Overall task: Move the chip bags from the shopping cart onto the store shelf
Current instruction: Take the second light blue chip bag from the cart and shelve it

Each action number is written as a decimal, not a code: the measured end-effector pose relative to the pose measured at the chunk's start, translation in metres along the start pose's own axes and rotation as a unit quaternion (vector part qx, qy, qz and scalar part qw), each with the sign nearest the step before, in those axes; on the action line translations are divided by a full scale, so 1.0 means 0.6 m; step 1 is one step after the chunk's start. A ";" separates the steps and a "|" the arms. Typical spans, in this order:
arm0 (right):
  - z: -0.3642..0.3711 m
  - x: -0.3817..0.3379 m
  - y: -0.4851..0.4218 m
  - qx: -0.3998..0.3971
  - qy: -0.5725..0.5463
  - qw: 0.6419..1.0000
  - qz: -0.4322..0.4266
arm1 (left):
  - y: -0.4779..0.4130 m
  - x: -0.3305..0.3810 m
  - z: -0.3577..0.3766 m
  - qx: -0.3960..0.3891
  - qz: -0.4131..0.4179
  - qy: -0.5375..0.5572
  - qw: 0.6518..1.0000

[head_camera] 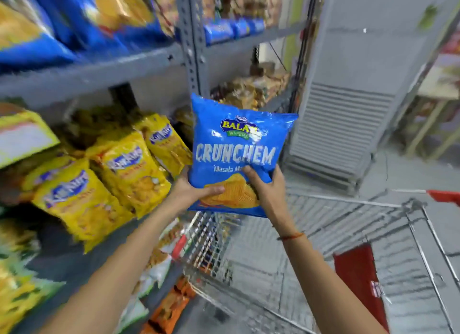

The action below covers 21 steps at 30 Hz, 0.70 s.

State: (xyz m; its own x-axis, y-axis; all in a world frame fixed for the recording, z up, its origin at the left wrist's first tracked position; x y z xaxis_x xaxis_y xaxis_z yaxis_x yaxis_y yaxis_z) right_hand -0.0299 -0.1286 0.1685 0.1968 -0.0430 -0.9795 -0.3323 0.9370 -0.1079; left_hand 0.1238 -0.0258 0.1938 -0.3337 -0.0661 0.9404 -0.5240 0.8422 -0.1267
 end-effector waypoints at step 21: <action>0.481 -0.440 0.133 -0.299 -0.162 0.910 -0.238 | 0.250 0.356 -0.498 0.375 0.164 -0.125 0.904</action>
State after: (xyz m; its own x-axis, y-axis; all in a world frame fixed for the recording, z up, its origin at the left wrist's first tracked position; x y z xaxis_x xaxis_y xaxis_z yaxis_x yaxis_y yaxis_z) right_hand 0.1581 0.0575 0.4678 0.6790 -0.2007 -0.7062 -0.5609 0.4789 -0.6753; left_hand 0.2077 0.2464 0.4699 -0.6856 -0.0765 0.7240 -0.7168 0.2448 -0.6529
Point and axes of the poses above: each hand's wrist, its own y-axis away from the middle knuckle, its own z-axis out of the palm, x = y × z, the point moved 3 cm from there along -y, towards the middle knuckle, and after that the axes turned 8 degrees about z, right-handed, at the moved point
